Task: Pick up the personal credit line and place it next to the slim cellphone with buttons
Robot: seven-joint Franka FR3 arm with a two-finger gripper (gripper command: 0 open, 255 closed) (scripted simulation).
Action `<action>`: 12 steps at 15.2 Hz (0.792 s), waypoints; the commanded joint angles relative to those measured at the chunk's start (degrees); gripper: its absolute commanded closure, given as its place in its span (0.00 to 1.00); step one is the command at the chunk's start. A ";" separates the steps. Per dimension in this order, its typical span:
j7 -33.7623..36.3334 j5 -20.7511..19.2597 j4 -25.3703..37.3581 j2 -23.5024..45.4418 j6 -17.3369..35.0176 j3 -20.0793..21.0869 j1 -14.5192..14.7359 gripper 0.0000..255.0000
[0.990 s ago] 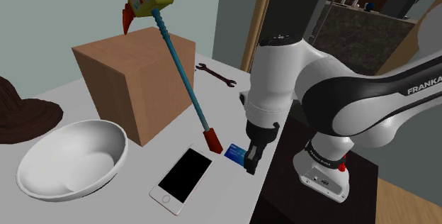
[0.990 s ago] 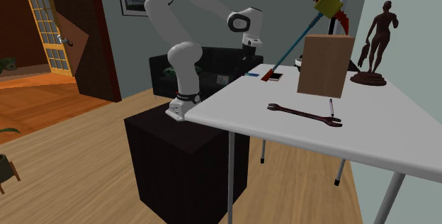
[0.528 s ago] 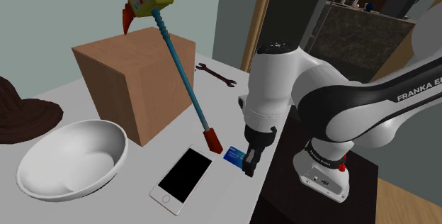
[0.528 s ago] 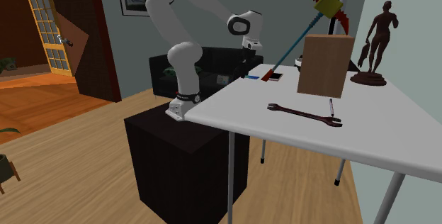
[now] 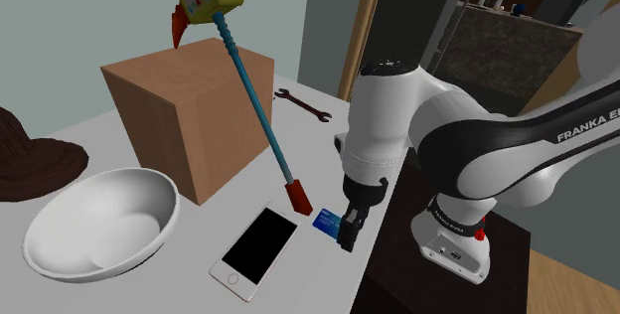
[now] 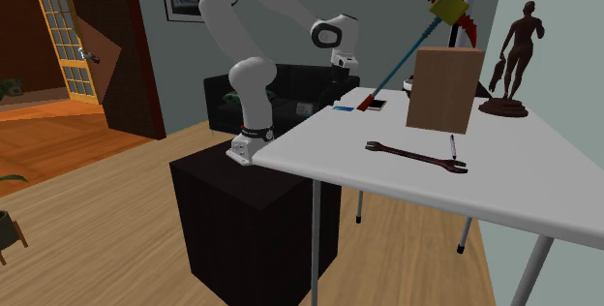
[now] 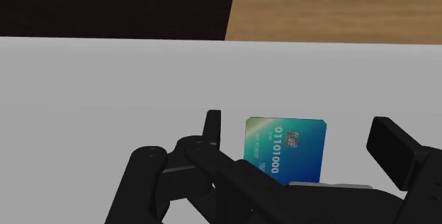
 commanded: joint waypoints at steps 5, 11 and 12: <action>0.31 -2.54 4.87 -3.73 -8.64 -3.31 -0.61 0.00; 0.31 -2.54 4.87 -3.73 -8.64 -3.31 -0.61 0.00; 0.31 -2.54 4.87 -3.73 -8.64 -3.31 -0.61 0.00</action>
